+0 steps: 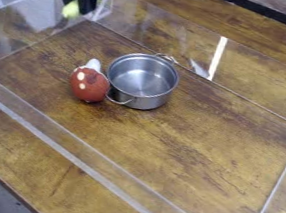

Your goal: Move the green spoon to the left

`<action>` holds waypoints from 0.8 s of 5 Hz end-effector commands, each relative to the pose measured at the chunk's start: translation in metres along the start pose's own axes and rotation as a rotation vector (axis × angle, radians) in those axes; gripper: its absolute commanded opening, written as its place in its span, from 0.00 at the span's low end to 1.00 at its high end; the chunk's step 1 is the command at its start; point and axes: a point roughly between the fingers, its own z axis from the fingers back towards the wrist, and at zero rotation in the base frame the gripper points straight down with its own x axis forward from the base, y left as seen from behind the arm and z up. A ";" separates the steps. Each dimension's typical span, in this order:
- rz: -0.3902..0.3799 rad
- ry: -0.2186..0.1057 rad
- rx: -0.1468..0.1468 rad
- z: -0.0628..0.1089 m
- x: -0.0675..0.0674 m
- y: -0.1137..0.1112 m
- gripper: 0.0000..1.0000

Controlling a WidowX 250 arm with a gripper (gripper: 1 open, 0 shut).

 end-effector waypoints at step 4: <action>0.065 -0.033 -0.050 -0.009 0.011 0.046 0.00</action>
